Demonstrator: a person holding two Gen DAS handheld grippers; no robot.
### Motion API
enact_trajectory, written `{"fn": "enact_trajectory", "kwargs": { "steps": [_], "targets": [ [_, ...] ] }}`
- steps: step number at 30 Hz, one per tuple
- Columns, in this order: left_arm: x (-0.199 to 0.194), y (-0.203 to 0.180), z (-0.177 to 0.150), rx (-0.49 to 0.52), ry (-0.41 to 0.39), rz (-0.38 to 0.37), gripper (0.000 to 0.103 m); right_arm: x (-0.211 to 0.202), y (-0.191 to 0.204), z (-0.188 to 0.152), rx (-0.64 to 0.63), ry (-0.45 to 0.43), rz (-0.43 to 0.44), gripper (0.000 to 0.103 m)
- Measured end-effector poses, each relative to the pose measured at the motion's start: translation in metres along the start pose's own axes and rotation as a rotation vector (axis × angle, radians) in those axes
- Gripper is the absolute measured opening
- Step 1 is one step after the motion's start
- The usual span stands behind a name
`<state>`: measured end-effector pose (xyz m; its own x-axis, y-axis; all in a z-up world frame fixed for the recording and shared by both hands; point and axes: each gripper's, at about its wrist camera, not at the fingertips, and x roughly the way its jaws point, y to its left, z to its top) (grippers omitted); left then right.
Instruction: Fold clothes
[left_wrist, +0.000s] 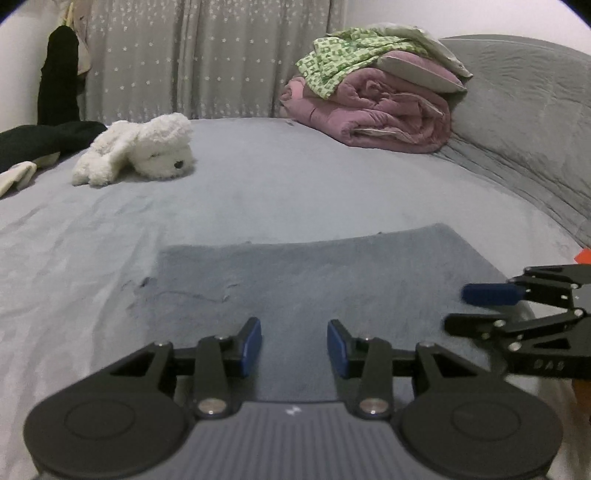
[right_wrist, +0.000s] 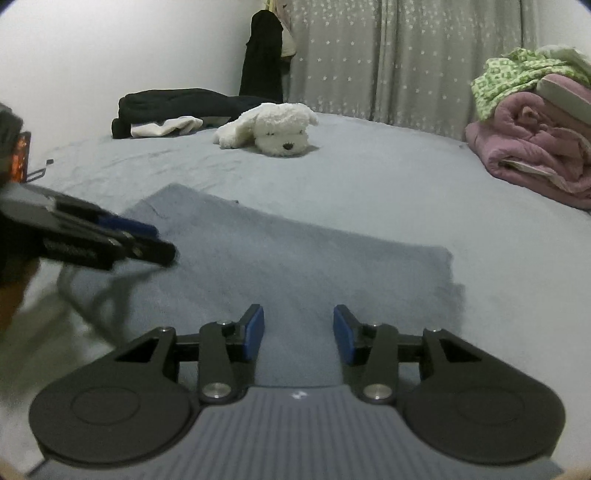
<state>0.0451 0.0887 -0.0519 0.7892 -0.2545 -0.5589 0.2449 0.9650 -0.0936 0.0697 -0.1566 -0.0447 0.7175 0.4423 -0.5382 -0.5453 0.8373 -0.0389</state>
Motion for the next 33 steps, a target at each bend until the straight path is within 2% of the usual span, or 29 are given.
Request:
{"fn": "enact_trajectory", "kwargs": {
  "steps": [4,15,20,27,30,33],
  "targets": [
    [-0.015,0.014,-0.004,-0.022,0.007,0.013,0.041,-0.017,-0.017,-0.006,0.034,-0.007,-0.005,0.047],
    [-0.042,0.046,-0.014,-0.109,0.042,0.075,0.041,-0.050,-0.041,-0.016,0.072,0.001,-0.100,0.047],
    [-0.047,0.073,-0.016,-0.277,0.080,0.064,0.046,-0.053,-0.048,-0.015,0.131,0.014,-0.117,0.047],
    [-0.038,0.103,-0.027,-0.570,0.120,-0.062,0.047,-0.053,-0.052,-0.010,0.230,0.001,-0.091,0.048],
    [-0.028,0.106,-0.030,-0.639,0.141,-0.103,0.047,-0.051,-0.051,-0.006,0.258,-0.005,-0.082,0.048],
    [-0.022,0.105,-0.033,-0.663,0.146,-0.112,0.048,-0.048,-0.050,-0.002,0.273,-0.010,-0.070,0.048]
  ]
}}
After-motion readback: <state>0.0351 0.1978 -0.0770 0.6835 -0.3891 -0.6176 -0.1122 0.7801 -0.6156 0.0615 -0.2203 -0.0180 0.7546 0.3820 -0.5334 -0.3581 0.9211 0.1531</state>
